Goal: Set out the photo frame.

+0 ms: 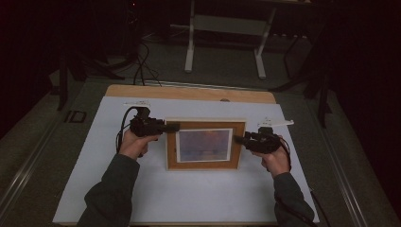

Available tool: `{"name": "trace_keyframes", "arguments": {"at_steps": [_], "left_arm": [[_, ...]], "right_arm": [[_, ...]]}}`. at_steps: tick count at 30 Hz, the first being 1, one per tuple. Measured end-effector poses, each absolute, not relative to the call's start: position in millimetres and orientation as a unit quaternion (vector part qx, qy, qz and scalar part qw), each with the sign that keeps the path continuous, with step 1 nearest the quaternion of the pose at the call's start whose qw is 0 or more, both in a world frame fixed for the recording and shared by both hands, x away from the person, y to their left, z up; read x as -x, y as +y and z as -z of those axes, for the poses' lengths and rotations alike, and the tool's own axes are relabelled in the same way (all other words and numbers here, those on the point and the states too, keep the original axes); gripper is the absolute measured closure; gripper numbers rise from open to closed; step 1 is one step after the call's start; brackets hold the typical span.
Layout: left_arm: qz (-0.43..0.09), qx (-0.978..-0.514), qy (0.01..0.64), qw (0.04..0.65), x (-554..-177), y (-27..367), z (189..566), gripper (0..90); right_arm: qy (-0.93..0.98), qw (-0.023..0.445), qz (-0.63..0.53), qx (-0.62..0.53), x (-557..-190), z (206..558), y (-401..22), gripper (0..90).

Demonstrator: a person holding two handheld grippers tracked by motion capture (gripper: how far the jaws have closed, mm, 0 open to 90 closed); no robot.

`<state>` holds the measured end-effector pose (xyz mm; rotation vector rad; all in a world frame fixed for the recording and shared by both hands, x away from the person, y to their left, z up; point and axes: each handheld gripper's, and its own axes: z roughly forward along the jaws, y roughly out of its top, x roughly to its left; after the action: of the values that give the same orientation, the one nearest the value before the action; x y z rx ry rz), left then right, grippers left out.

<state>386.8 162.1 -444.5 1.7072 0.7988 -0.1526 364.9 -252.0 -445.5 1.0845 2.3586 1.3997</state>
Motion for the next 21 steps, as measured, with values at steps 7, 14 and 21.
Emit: {"name": "trace_keyframes", "arguments": {"at_steps": [7,14,21], "left_arm": [[0.070,-0.731,0.344,0.586,-386.9,161.3,445.1,61.2],[0.058,-0.736,0.341,0.581,-385.6,160.1,443.9,60.9],[0.057,-0.742,0.340,0.575,-386.3,157.6,445.1,58.8]], "right_arm": [[0.795,0.096,-0.473,-0.366,-364.0,446.1,-254.4,62.0],[0.792,0.099,-0.476,-0.370,-362.0,446.9,-254.6,62.1],[0.791,0.098,-0.477,-0.371,-360.9,447.5,-255.3,62.1]]}}
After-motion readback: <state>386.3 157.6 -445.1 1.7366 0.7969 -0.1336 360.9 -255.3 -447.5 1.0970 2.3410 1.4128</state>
